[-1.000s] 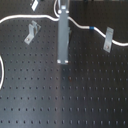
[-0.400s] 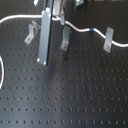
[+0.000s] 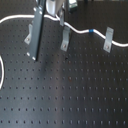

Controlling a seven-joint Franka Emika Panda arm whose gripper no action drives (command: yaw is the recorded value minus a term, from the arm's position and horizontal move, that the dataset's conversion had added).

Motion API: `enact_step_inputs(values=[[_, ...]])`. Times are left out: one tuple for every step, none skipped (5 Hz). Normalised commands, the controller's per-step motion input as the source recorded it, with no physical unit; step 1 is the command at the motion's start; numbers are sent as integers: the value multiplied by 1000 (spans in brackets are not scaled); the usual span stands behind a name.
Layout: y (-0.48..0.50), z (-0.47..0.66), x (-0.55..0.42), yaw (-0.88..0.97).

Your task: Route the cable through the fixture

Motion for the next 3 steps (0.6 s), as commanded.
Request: enact_step_inputs(values=[[333, 295, 239, 449], [70, 110, 82, 291], [-62, 202, 74, 486]])
